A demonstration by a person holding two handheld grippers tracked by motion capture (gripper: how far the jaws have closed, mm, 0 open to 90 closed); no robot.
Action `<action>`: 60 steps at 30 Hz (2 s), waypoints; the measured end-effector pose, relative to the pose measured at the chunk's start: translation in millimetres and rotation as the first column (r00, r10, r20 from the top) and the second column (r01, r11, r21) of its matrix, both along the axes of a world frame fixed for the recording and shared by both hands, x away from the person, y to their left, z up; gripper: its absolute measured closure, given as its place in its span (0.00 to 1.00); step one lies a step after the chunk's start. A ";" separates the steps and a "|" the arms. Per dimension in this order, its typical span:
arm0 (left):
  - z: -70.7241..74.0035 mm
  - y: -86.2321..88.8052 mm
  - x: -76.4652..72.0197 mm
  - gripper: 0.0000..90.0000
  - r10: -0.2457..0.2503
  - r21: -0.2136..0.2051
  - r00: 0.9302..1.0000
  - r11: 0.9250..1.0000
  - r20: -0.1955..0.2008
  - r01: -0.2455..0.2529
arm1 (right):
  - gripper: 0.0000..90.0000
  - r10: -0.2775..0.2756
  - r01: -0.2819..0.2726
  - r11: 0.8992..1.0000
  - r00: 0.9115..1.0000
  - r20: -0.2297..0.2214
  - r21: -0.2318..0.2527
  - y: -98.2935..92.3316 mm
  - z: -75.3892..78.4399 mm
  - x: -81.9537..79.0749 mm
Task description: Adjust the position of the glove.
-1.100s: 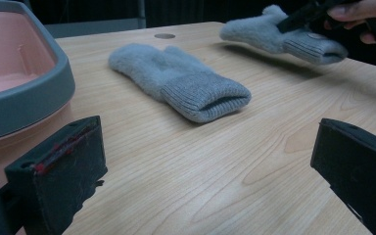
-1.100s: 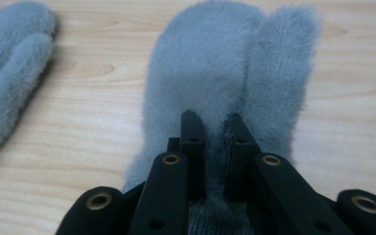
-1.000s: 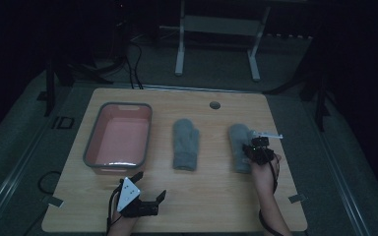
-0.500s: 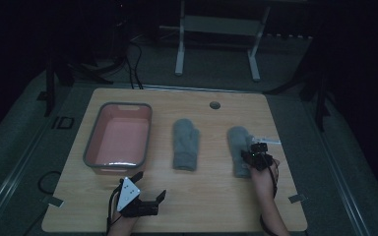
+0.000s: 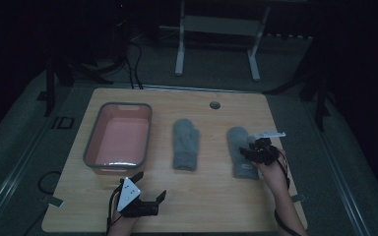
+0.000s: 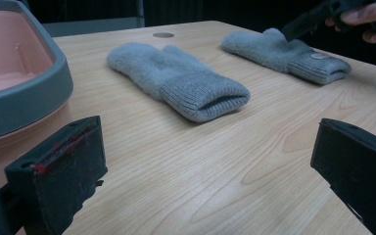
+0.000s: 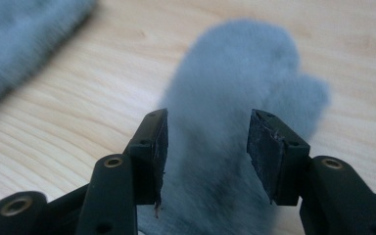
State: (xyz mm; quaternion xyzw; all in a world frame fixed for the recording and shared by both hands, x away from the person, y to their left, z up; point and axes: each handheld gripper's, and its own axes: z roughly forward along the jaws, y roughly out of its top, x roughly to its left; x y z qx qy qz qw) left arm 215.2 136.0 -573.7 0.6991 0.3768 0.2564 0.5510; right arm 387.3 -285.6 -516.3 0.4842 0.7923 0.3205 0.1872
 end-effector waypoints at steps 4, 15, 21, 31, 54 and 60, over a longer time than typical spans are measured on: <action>0.0 0.0 0.1 0.00 0.000 0.000 1.000 1.000 -0.001 0.000 | 0.58 -0.006 0.004 0.999 0.998 -0.058 -0.034 -2.0 -21.3 2.1; 0.0 0.2 0.0 0.00 0.005 -0.002 1.000 1.000 0.001 -0.005 | 0.92 -0.121 0.121 0.993 0.993 -0.016 0.010 13.5 -14.2 -6.2; 0.0 0.1 -0.2 0.00 0.004 -0.002 1.000 1.000 0.002 -0.004 | 0.92 -0.170 0.169 0.984 0.985 0.006 0.052 27.0 10.8 -4.3; 0.0 0.3 0.1 0.00 0.003 -0.002 1.000 1.000 0.000 -0.003 | 0.92 -0.157 0.149 0.981 0.986 0.056 0.122 68.1 58.1 -0.9; -0.1 0.3 -0.4 0.00 -0.002 -0.001 1.000 1.000 0.004 0.002 | 0.91 -0.073 0.071 0.976 0.997 0.001 0.205 195.6 49.3 -0.1; 0.0 0.2 0.1 0.00 -0.004 -0.003 1.000 1.000 0.001 0.004 | 0.91 -0.066 0.070 0.981 0.997 -0.027 0.182 205.0 33.3 3.8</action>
